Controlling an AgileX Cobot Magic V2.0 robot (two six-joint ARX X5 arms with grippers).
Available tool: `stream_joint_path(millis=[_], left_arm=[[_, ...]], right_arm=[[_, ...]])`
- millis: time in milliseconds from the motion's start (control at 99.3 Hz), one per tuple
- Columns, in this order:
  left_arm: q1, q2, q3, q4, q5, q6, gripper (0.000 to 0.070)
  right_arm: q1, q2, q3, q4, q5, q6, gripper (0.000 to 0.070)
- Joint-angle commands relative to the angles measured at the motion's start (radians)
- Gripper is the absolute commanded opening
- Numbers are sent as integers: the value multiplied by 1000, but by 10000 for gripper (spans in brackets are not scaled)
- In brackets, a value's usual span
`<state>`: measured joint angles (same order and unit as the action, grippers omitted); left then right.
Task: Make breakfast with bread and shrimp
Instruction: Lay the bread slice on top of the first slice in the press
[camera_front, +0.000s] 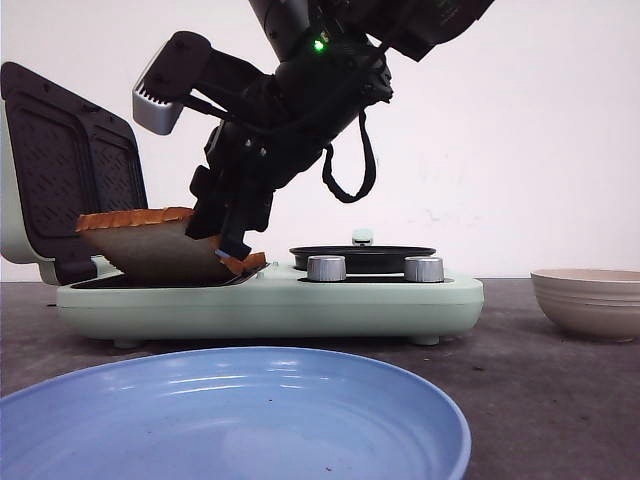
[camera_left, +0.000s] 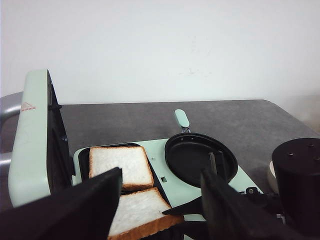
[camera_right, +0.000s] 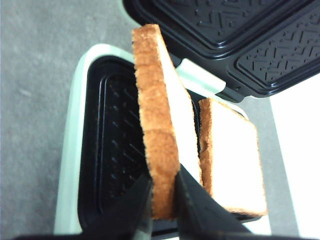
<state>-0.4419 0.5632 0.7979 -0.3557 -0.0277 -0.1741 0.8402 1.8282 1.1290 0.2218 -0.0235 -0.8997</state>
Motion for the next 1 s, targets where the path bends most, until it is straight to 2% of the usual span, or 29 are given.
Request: stream_joint_path(millis=[0,60,141,332,473,594,705,987], left_arm=[[-5,4,6,12,-2,8,273],[-5,4,6,12,-2,8,273],[-5,4,6,12,-2,8,273],[-5,4,6,12,-2,8,273],[-5,4,6,12,-2,8,273],[-5,4,6,12,-2,8,273],[-5,4,6,12,-2,8,273],[-5,4,6,12,-2,8,273]], right_arm=[[1,29,18,1,-3,71,163],[0,29,18,0,-3,89,221],[0,29,18,-2,-3,101,255],[0,29,18,-55,-33,108,274],[0,29,18,-81,-40,111,334],[0,29,18,-85,-43,133,336],[0,29,18,-113,-83,142,336],[-5,29,19,-140,-80,158,336]])
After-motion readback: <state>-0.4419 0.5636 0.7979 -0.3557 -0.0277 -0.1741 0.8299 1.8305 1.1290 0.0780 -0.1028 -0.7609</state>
